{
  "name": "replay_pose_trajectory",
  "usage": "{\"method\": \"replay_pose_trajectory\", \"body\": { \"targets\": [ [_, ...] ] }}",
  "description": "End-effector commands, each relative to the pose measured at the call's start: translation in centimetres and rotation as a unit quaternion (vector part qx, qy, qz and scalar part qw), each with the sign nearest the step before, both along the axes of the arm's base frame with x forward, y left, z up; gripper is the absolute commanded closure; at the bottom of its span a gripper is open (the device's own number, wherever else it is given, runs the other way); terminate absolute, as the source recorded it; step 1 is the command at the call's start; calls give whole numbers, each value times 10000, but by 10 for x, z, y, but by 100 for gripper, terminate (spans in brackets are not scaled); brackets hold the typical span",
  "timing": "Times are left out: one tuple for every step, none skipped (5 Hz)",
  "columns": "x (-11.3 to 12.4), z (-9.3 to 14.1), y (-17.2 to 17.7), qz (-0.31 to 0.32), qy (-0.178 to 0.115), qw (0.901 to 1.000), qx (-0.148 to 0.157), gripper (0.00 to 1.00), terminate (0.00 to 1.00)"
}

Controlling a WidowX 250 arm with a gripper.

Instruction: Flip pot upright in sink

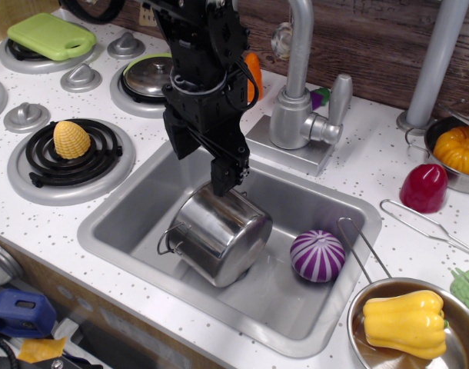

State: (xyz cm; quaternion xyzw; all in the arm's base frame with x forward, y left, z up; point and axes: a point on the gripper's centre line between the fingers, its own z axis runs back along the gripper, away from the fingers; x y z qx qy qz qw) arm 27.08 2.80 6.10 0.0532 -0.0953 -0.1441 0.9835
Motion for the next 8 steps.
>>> {"method": "replay_pose_trajectory", "body": {
  "targets": [
    [0, 0, 0, 0, 0, 10000, 0, 0, 0],
    [4, -2, 9, 5, 8, 9993, -374, 0, 0],
    [8, -11, 18, 17, 121, 9944, -1048, 0, 0],
    [10, -17, 22, 23, 183, 9905, -1364, 0, 0],
    [9, -23, 24, 189, 279, 9818, -1871, 0, 0],
    [6, -32, 20, 381, 274, 9740, -2216, 0, 0],
    [2, -38, 13, 554, 284, 9670, -2472, 0, 0],
    [-2, -45, 7, 675, 243, 9617, -2645, 0, 0]
  ]
}}
